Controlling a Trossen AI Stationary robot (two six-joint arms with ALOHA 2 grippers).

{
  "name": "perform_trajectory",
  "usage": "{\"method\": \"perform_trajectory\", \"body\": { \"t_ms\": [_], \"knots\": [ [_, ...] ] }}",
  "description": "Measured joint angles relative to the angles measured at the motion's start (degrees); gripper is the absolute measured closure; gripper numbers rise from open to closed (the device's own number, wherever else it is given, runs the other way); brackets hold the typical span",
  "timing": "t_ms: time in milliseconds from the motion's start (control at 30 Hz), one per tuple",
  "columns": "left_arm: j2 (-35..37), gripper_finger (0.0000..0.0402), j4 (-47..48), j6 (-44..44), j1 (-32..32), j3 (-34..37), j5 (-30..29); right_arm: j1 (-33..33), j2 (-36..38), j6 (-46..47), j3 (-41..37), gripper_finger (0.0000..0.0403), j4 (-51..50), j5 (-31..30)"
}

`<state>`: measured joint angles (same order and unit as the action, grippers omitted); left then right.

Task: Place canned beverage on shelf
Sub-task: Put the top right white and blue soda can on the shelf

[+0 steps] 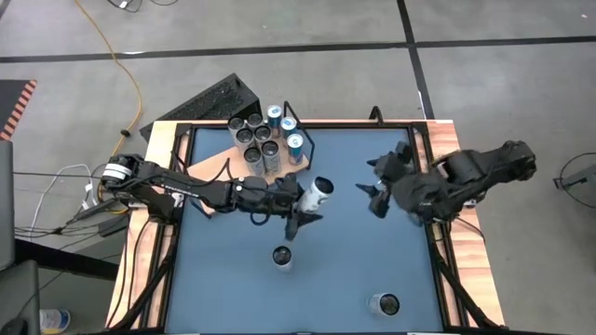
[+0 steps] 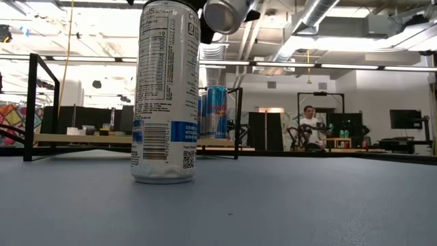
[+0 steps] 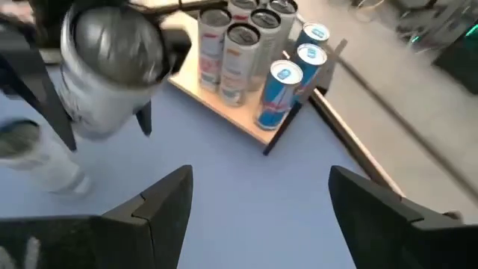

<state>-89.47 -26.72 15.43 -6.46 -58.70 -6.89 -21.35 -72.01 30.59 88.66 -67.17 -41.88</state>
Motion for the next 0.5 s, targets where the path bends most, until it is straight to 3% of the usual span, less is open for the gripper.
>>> {"method": "perform_trajectory", "body": {
  "t_ms": [100,267,400,500],
  "knots": [
    [0.0,0.0162,-1.4,-0.4,0.0,0.0,-0.2,-2.1,-0.1,-4.9,-4.3,0.0107,8.1,-1.5],
    [0.0,0.0159,-2.7,-1.3,-0.1,0.0,4.3,-6.3,0.2,-15.3,-9.8,0.0107,23.6,-0.2],
    [0.0,0.0159,-2.6,-1.3,-0.2,0.0,4.7,-7.8,0.3,-15.6,-11.4,0.0107,28.3,-2.3],
    [0.0,0.0158,-2.6,-1.4,-0.5,0.0,2.6,-8.6,0.3,-12.4,-12.6,0.0107,28.8,-8.6]
  ]
}}
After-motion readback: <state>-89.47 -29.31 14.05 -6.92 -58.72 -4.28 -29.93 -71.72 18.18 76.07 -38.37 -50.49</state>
